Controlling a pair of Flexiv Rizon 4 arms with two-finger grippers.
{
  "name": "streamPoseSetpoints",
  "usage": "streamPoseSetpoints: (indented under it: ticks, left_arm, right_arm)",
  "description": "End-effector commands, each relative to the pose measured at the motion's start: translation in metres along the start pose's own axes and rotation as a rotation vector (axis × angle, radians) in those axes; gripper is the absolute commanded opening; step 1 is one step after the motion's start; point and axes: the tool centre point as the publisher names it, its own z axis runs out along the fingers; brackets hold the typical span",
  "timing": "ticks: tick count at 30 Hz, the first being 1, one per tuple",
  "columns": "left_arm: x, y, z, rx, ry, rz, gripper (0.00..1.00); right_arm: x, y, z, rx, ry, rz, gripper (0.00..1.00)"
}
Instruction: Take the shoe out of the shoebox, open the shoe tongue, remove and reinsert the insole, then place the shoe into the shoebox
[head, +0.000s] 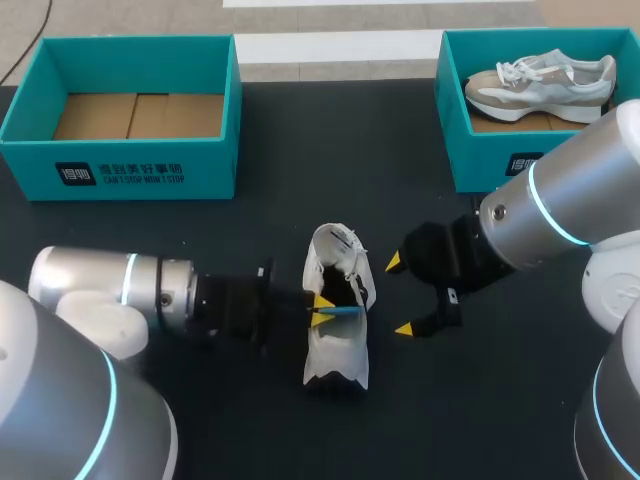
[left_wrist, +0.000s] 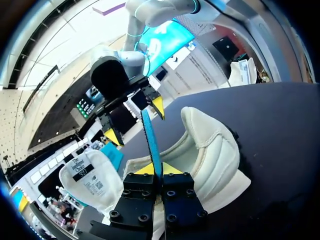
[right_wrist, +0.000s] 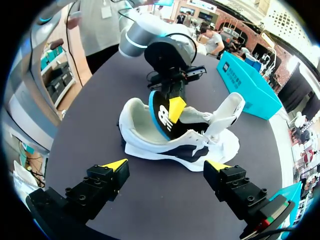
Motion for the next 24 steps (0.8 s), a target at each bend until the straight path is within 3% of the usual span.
streamPoseSetpoints:
  ticks: [1,5,13,15,18,24]
  left_arm:
    - [0.005,-0.003,0.002,0.010,-0.005,0.007,0.34]
    - [0.003,-0.017,-0.009,0.030,-0.034,0.025,0.40]
    - [0.006,-0.041,-0.018,0.066,-0.043,0.054,0.21]
    - [0.009,-0.040,-0.015,0.068,-0.031,0.048,0.16]
    - [0.012,-0.035,-0.008,0.067,-0.004,0.034,0.00]
    - [0.013,-0.018,-0.003,0.047,0.036,0.013,0.00]
  right_arm:
    - [0.001,0.000,0.001,-0.001,-0.002,0.000,1.00]
    - [0.001,0.000,0.001,-0.001,-0.002,0.000,1.00]
    - [0.001,0.000,0.001,-0.001,-0.002,0.000,1.00]
    - [0.001,0.000,0.001,-0.001,-0.002,0.000,1.00]
    - [0.001,0.000,0.001,-0.001,-0.002,0.000,1.00]
    - [0.001,0.000,0.001,-0.001,-0.002,0.000,1.00]
